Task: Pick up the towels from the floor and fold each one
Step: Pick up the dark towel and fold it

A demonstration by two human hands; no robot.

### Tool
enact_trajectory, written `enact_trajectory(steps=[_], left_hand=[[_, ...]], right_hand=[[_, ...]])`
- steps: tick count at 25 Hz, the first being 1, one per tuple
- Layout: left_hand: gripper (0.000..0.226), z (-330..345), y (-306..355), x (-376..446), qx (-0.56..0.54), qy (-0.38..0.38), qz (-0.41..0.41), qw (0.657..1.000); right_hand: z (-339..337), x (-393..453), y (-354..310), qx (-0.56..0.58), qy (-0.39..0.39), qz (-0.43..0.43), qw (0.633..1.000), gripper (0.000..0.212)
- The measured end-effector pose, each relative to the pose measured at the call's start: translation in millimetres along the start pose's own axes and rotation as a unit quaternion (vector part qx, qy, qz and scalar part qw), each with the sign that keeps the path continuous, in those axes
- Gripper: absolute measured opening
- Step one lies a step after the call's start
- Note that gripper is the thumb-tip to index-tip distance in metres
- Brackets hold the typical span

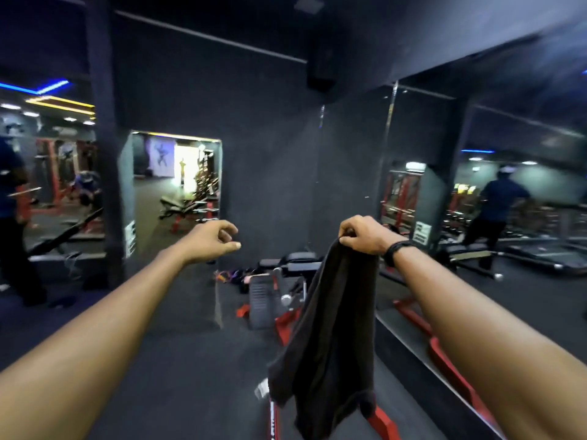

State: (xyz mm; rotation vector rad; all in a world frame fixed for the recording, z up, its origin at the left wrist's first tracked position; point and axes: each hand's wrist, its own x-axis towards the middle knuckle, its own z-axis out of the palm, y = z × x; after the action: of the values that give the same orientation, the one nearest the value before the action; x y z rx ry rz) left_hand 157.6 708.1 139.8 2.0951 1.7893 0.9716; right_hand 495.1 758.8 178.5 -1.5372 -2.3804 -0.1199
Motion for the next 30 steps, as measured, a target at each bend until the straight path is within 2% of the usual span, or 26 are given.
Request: enact_trajectory(steps=[3,6,13,20,25,30], left_hand=[[0.037,32,37,18,-0.008,-0.052,0.053,0.997],[0.037,66,79,30,-0.021,-0.106,0.115,0.987],[0.031,158,197,-6,-0.067,-0.223,0.271,0.934],[0.033,258,349,-126,-0.103,-0.335,0.416,0.839],[0.027,285,481,-262,-0.136,-0.396,0.522,0.743],[0.034,310,592,-396,-0.157,-0.431,0.574,0.678]], right_hand=[[-22,-46,31,-0.020,0.006,0.051,0.998,0.019],[-44,-111,51,-0.057,-0.003,0.130,0.990,0.006],[-91,-315,61,-0.107,0.009,0.336,0.936,0.008],[-144,-551,30,-0.146,0.023,0.512,0.846,0.010],[-185,-711,-16,-0.161,0.051,0.603,0.780,0.006],[-225,-856,-66,-0.162,0.062,0.663,0.728,0.007]])
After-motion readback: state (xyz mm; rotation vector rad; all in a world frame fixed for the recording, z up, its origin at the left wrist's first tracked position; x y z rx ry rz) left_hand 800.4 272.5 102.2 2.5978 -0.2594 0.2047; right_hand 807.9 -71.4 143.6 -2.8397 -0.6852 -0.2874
